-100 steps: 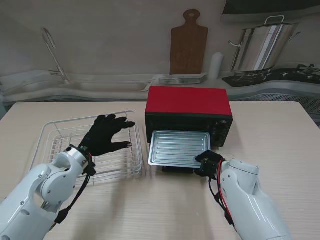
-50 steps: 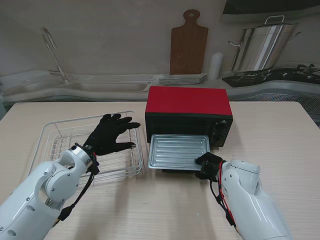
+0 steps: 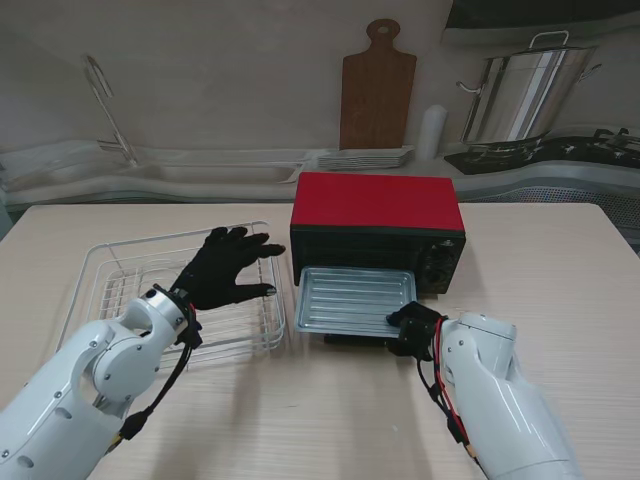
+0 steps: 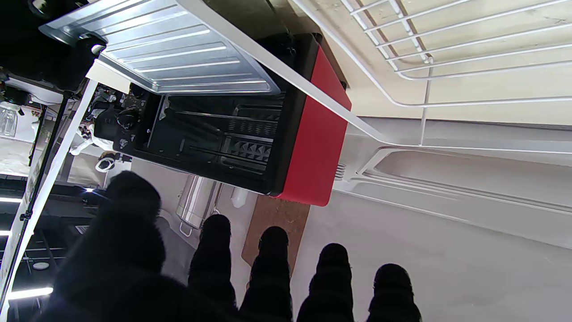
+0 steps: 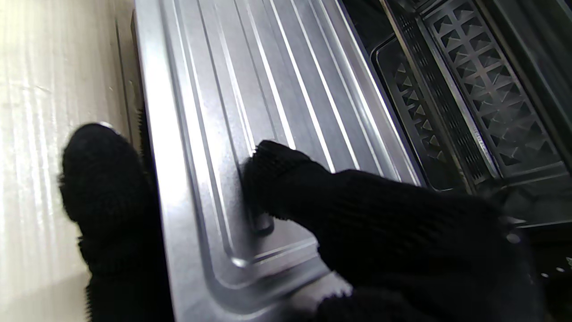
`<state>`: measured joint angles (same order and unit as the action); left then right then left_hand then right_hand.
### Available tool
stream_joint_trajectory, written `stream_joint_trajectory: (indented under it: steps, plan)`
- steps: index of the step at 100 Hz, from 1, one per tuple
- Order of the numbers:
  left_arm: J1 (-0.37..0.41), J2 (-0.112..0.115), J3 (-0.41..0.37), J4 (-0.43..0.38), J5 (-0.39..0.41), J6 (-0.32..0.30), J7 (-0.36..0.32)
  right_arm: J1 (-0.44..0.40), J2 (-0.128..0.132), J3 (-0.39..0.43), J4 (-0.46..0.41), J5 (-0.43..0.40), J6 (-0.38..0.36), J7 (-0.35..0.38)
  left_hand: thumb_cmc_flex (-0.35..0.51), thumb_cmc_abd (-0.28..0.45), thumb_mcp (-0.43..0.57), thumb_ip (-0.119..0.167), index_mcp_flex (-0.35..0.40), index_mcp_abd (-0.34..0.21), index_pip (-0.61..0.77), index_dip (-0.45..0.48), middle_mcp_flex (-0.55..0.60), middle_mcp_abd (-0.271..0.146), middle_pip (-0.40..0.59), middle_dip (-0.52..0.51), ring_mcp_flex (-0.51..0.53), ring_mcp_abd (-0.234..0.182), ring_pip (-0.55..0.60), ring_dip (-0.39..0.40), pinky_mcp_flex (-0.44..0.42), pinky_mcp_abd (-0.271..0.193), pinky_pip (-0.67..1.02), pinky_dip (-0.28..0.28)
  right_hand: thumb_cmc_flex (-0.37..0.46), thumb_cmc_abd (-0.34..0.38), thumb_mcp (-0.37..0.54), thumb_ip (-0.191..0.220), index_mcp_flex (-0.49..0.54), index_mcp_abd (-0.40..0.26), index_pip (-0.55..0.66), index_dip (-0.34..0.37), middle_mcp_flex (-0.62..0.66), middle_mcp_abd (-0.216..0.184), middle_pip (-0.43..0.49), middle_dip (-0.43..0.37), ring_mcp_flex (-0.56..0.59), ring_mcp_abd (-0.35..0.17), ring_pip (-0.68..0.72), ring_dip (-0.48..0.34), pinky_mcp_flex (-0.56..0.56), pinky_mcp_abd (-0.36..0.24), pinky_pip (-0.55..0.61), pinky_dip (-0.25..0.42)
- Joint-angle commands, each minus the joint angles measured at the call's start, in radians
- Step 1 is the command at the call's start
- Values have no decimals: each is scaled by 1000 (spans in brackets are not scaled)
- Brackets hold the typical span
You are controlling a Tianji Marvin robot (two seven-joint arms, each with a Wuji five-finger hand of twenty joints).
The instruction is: Slide the trays into the oven
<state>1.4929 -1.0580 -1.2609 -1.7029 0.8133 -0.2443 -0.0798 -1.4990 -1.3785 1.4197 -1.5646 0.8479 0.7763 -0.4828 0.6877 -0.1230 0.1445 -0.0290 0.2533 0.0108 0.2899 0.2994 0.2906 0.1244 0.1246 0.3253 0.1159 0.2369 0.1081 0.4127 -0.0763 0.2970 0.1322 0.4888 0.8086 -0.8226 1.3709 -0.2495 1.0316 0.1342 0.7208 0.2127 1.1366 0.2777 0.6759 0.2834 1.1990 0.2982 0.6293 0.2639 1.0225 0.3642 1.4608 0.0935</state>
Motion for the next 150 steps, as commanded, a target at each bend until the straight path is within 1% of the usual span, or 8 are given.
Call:
stream_joint_trajectory:
  steps: [1, 47, 102, 131, 150]
  plan:
    - [3, -5, -1, -6, -3, -2, -15, 2, -12, -4, -2, 0, -3, 15, 16, 39, -35, 40, -35, -20, -12, -13, -43, -22, -22, -15, -31, -28, -21, -12, -12, -28, -54, -18, 84, 28, 74, -2, 50, -78, 106, 49, -2, 17, 30, 24, 54, 38, 52, 21, 32, -79, 27, 13]
    - [-1, -5, 2, -1, -6, 2, -17, 25, -20, -4, 19, 33, -3, -20, 18, 38, -36, 40, -36, -20, -12, -12, -47, -21, -22, -14, -34, -27, -22, -13, -12, -28, -53, -26, 84, 31, 73, -3, 42, -75, 106, 62, -6, 18, 33, 23, 51, 37, 51, 25, 31, -78, 23, 11]
    - [1, -6, 1, 2, -5, 7, -11, 57, -25, -14, 55, 21, -3, -14, 19, 37, -36, 40, -34, -18, -10, -11, -49, -22, -22, -14, -34, -27, -22, -13, -13, -28, -51, -31, 84, 35, 71, -5, 40, -78, 100, 69, -11, 16, 35, 24, 47, 38, 47, 26, 30, -82, 20, 9]
    - [1, -6, 0, 4, -8, 9, -11, 72, -30, -18, 70, 31, -4, -31, 19, 37, -36, 40, -34, -18, -10, -10, -48, -21, -22, -14, -34, -27, -22, -13, -13, -29, -51, -32, 84, 37, 71, -5, 36, -76, 96, 71, -15, 16, 35, 24, 47, 34, 48, 27, 30, -81, 18, 8]
    - [1, -7, 0, 5, -7, 12, -10, 88, -34, -21, 90, 24, -6, -29, 18, 37, -36, 40, -33, -19, -10, -9, -48, -21, -22, -14, -34, -28, -22, -13, -13, -28, -50, -33, 84, 37, 70, -5, 36, -78, 94, 73, -16, 17, 36, 25, 46, 34, 47, 27, 29, -81, 17, 7]
